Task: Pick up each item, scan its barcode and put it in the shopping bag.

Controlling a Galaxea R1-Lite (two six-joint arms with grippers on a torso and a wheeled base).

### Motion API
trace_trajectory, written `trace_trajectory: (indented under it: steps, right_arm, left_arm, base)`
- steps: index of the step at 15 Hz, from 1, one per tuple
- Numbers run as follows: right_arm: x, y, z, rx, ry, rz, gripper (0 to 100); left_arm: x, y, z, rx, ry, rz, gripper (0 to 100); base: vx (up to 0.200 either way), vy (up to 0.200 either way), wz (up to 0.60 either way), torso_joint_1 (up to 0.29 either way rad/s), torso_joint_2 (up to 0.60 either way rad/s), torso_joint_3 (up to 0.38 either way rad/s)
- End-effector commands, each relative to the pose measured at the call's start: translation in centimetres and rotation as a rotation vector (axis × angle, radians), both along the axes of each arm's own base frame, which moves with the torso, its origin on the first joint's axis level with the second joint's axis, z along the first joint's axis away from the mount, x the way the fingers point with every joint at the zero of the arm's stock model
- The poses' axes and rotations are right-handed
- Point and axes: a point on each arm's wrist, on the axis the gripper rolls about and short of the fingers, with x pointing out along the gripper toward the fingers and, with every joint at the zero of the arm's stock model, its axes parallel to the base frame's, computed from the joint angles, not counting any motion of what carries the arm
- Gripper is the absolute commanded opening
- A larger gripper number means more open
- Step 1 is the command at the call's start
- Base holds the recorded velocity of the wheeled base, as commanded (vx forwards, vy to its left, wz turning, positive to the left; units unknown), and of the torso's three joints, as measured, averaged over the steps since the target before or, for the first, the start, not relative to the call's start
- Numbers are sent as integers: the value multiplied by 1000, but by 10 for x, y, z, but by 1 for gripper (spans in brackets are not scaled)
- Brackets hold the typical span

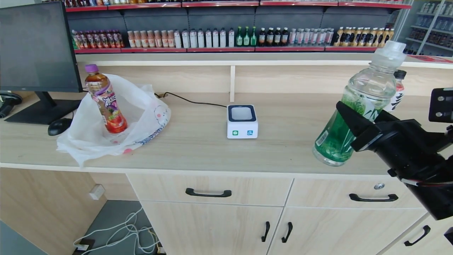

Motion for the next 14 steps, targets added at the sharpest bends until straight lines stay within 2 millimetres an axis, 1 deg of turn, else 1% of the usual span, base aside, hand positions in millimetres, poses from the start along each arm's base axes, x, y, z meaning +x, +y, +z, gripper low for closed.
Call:
trace_trajectory:
  steps: [1,12,14]
  right_arm:
    - [0,0,0,-1,0,-1,0]
    - [-3,-1,-1,-3,5,1,0]
    - [-4,-1,-2,-4,8,1,0]
  left_arm:
    - [0,0,0,-1,-1,0,100]
    - [0,0,0,-3,-1,0,100]
    - [0,0,0,-1,-1,0,100]
  base:
    - [0,200,0,2,7,2]
    - [0,200,0,2,1,2]
    - [0,0,0,0,0,0]
